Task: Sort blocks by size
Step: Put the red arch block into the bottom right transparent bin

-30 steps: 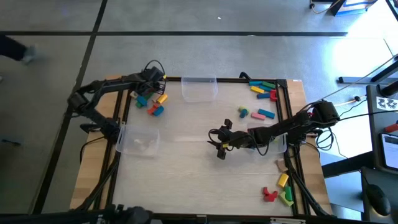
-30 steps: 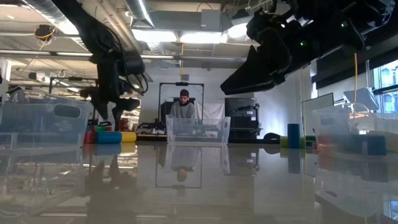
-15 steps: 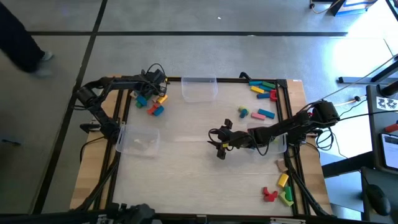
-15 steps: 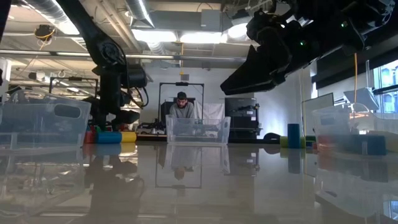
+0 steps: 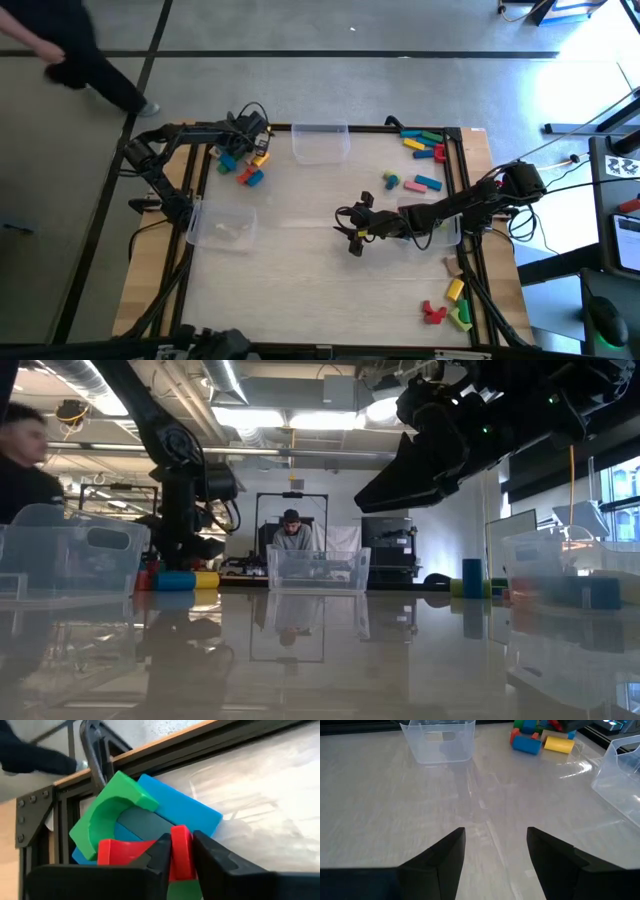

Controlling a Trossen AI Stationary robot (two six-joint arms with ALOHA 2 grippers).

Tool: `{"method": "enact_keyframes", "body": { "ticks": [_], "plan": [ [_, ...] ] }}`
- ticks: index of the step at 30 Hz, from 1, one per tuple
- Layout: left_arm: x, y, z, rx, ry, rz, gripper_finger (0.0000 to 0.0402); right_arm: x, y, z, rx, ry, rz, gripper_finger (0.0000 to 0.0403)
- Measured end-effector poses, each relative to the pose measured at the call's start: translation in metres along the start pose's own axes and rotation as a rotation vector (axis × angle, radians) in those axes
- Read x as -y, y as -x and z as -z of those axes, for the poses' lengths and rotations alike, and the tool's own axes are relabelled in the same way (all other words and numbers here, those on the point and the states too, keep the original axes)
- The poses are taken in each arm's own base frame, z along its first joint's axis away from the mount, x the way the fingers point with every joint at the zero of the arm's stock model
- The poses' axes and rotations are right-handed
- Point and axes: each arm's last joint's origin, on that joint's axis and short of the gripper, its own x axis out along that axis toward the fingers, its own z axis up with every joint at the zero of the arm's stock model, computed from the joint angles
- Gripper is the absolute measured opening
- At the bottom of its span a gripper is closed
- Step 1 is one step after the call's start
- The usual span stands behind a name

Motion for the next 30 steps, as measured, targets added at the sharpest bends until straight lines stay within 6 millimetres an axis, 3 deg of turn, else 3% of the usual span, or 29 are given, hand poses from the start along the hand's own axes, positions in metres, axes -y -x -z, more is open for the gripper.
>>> {"method": "enact_keyframes", "body": {
  "ticks": [7,11,17,24,30],
  "plan": [
    [0.010,0.007,0.003,0.013,-0.127,0.025,0.0045,0.000,0.000,0.000,0.000,-0.012,0.000,0.0215],
    [0.015,0.020,0.006,0.035,-0.172,0.061,0.0049,0.000,0.000,0.000,0.000,-0.009,0.000,0.0215],
    [0.021,0.063,0.010,0.149,-0.228,0.152,0.0046,0.000,0.000,0.000,0.000,-0.010,0.000,0.0215],
    [0.026,0.126,0.019,0.324,-0.292,0.440,0.0052,0.000,0.000,0.000,0.003,-0.009,0.001,0.0215],
    [0.040,0.163,0.034,0.426,-0.408,0.679,0.0055,0.001,0.002,-0.003,0.017,0.044,0.026,0.0215]
  ]
}}
